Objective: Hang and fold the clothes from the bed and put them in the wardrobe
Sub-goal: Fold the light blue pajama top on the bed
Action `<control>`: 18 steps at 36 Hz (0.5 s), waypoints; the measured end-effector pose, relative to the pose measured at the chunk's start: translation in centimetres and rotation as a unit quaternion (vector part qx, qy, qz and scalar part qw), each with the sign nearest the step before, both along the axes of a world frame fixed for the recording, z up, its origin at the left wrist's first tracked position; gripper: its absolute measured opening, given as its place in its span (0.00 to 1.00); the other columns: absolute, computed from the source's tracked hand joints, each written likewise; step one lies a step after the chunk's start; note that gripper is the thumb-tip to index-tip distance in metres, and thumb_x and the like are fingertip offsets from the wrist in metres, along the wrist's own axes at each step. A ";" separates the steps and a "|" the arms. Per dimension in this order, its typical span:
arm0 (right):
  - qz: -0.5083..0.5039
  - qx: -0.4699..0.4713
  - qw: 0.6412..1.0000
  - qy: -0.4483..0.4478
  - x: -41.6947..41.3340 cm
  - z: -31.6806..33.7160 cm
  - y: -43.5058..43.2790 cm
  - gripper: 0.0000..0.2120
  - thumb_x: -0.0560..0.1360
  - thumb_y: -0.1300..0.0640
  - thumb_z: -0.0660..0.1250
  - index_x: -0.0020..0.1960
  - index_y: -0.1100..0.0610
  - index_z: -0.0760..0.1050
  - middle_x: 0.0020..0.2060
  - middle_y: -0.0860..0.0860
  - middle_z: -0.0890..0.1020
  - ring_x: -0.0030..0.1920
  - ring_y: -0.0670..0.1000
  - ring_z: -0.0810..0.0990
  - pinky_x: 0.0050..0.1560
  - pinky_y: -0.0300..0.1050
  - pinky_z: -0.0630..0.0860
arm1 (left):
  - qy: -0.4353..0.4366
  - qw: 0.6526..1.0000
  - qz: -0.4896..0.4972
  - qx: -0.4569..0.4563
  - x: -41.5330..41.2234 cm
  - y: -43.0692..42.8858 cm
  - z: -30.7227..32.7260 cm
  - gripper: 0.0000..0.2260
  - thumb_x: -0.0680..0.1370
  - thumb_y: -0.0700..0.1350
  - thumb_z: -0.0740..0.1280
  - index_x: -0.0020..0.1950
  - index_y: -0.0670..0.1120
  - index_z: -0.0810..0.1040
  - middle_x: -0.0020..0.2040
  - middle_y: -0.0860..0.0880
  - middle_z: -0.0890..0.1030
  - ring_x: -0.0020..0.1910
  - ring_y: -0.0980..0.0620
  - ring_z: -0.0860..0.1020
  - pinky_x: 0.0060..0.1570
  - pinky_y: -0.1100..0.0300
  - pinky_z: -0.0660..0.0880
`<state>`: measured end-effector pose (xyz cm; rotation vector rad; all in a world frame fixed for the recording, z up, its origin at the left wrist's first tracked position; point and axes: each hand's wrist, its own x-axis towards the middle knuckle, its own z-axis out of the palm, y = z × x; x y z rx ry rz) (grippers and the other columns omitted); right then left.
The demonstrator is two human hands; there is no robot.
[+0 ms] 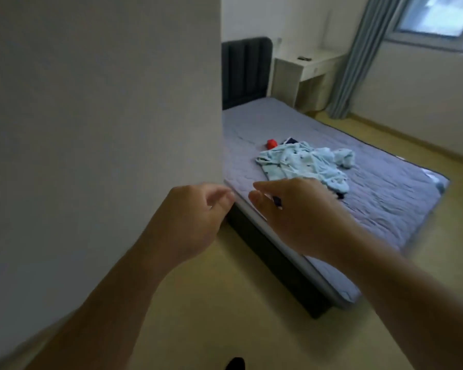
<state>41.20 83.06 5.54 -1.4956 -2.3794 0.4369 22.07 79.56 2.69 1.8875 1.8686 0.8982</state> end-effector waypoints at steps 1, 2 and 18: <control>-0.023 -0.008 1.000 -0.001 1.4 -0.7 1.5 0.20 0.81 0.37 0.56 0.67 0.42 0.76 0.55 0.47 0.85 0.48 0.47 0.81 0.46 0.43 0.75 | -0.009 1.000 -0.012 -0.006 1.3 2.4 -0.8 0.15 0.80 0.56 0.66 0.62 0.52 0.83 0.53 0.57 0.85 0.41 0.78 0.74 0.42 0.85 0.65; -0.046 -0.016 0.999 -0.002 2.8 -1.4 3.1 0.20 0.81 0.37 0.56 0.66 0.43 0.76 0.55 0.47 0.85 0.50 0.48 0.82 0.48 0.43 0.77 | -0.014 0.999 -0.026 -0.012 2.5 4.7 -1.7 0.14 0.80 0.55 0.67 0.62 0.52 0.83 0.52 0.57 0.85 0.40 0.79 0.74 0.41 0.85 0.65; -0.215 -0.064 0.973 0.046 32.2 -8.1 21.1 0.17 0.83 0.45 0.59 0.58 0.53 0.82 0.49 0.50 0.86 0.49 0.51 0.83 0.52 0.52 0.80 | -0.003 0.977 -0.185 -0.107 30.2 29.3 -9.1 0.11 0.81 0.55 0.65 0.60 0.54 0.82 0.45 0.64 0.80 0.46 0.71 0.77 0.44 0.75 0.73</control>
